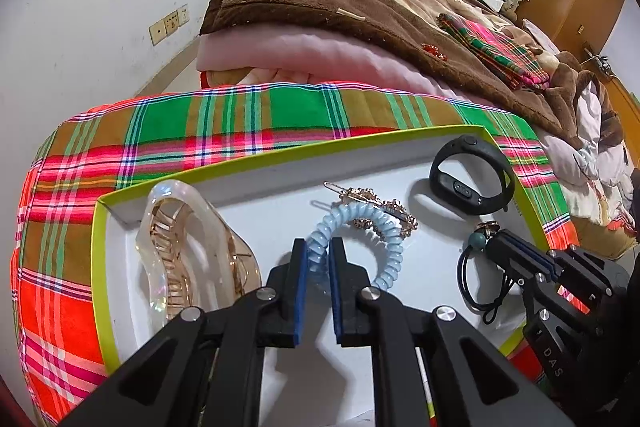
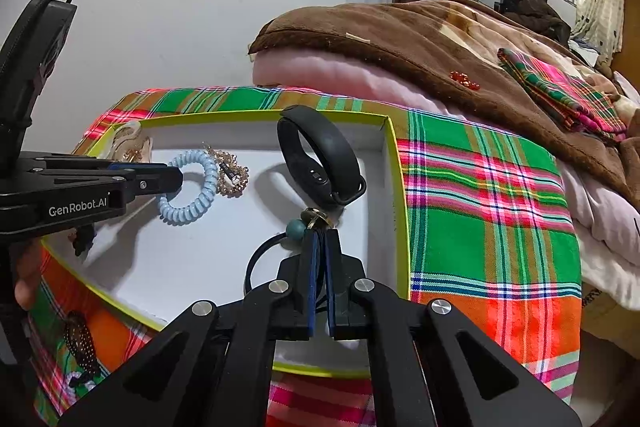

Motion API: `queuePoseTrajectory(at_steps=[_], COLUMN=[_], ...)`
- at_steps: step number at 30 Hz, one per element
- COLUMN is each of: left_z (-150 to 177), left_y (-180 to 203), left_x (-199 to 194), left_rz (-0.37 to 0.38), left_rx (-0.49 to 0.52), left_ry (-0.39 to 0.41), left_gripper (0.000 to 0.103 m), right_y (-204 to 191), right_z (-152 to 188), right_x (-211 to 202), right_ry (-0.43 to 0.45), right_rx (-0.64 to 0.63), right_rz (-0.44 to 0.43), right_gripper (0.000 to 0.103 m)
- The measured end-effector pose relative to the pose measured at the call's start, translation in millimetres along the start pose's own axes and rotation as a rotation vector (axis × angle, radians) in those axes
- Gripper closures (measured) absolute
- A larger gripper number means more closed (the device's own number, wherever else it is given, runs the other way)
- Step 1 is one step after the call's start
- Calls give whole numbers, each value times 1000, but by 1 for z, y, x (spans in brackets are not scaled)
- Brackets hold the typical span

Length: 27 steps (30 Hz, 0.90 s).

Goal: Organize jewelry
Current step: 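Drop the blue coil from the left tool while the right tool releases the cord tie, then withdraw both tools from the box toward the bead bracelet and lavender coil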

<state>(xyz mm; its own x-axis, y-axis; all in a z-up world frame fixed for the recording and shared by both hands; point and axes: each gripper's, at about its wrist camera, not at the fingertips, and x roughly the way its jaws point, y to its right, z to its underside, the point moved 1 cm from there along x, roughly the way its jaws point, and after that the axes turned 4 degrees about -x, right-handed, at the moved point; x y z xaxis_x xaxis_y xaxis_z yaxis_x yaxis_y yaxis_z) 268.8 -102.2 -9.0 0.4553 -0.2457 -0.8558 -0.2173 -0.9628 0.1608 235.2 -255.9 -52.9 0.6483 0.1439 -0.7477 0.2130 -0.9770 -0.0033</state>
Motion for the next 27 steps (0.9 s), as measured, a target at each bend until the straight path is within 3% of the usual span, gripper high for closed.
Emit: queuePoseTrajectory(at_steps=[13, 17, 27], left_z=[1, 2, 8], left_y=[3, 2, 10], left_x=[-4, -11, -31], left_rz=[2, 16, 15], left_rx=[-3, -9, 11], left_ry=[12, 25, 60], left_gripper=[73, 68, 60], right_y=[0, 1, -5], right_z=[-1, -2, -2], right_x=[-5, -8, -25], right_ry=[16, 28, 57], right_rx=[10, 23, 29], right_rz=[7, 2, 7], right_gripper=[89, 74, 74])
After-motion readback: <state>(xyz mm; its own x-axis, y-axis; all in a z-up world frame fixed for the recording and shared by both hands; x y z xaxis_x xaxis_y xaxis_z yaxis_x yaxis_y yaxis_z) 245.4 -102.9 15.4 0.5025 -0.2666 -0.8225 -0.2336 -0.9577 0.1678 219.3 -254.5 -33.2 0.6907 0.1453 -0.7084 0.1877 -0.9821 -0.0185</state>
